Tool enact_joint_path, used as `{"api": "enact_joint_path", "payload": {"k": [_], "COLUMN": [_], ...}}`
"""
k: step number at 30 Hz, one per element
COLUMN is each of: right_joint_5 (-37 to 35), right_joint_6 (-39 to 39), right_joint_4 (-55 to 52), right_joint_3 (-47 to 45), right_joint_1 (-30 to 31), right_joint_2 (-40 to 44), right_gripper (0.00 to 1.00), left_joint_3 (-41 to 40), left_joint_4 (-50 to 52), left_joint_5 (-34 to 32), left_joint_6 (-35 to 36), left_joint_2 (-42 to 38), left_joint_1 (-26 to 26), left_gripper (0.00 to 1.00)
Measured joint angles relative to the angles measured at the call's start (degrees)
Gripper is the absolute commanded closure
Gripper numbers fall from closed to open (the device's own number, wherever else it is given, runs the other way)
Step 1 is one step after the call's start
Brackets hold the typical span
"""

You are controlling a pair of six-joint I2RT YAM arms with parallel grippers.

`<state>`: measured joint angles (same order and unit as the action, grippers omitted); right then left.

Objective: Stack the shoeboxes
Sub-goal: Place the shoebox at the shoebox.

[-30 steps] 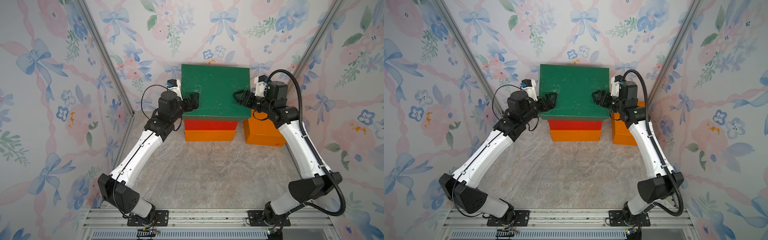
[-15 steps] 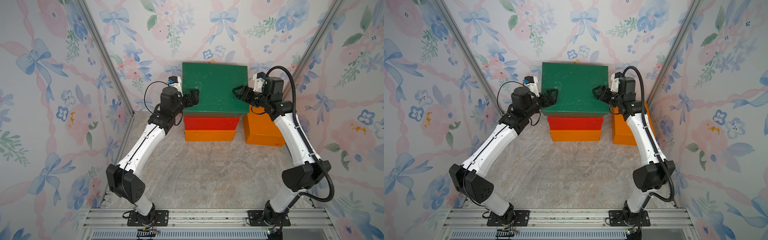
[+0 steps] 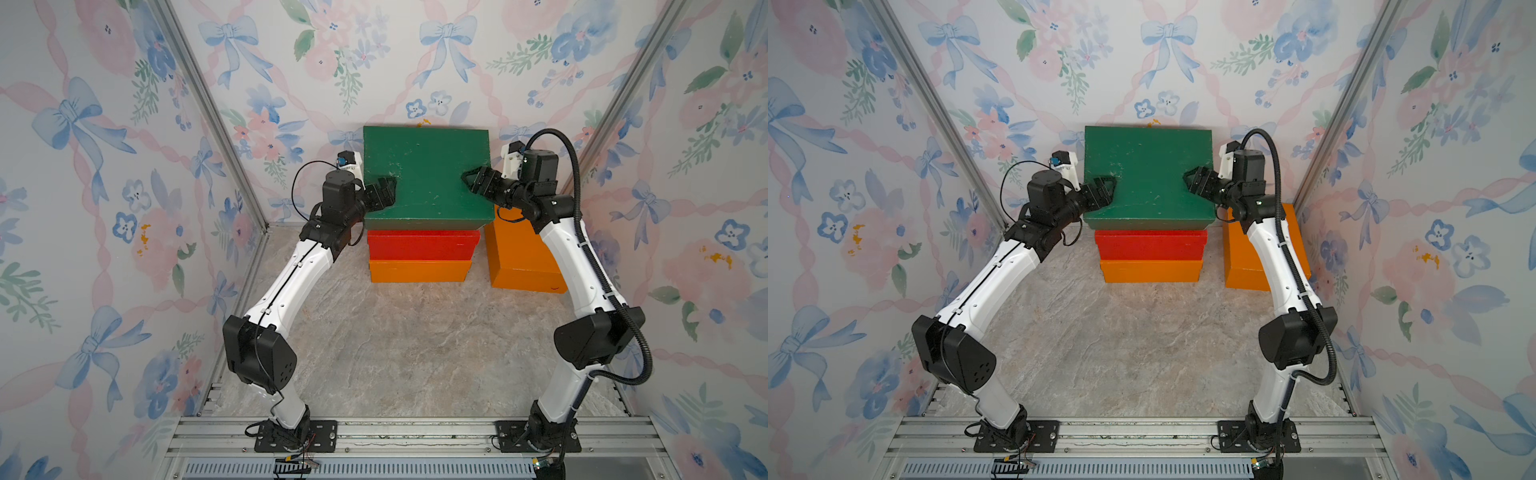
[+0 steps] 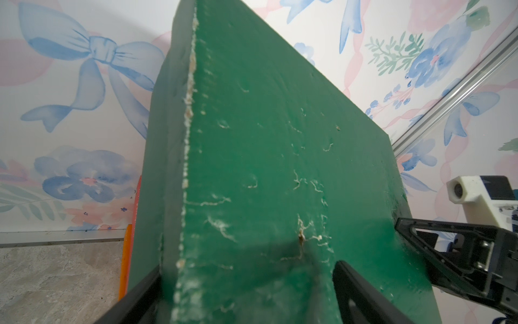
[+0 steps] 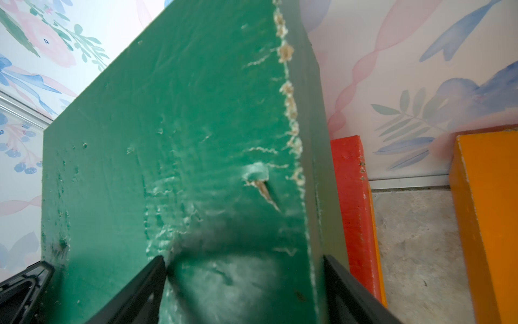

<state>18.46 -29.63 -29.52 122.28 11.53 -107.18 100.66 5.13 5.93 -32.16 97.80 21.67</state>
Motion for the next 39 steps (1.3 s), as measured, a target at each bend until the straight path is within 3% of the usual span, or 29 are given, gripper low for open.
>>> {"api": "enact_joint_path", "payload": {"k": [39], "right_joint_5": [4.92], "right_joint_6": [-2.6], "right_joint_4": [1.99], "right_joint_3": [-2.97], "right_joint_1": [-2.67], "right_joint_2": [0.0], "right_gripper": [0.16], "left_joint_3": [0.61], "left_joint_4": [-0.83], "left_joint_5": [6.56], "left_joint_6": [-1.07], "left_joint_2": [3.3], "left_joint_1": [-2.43], "left_gripper": [0.08]}}
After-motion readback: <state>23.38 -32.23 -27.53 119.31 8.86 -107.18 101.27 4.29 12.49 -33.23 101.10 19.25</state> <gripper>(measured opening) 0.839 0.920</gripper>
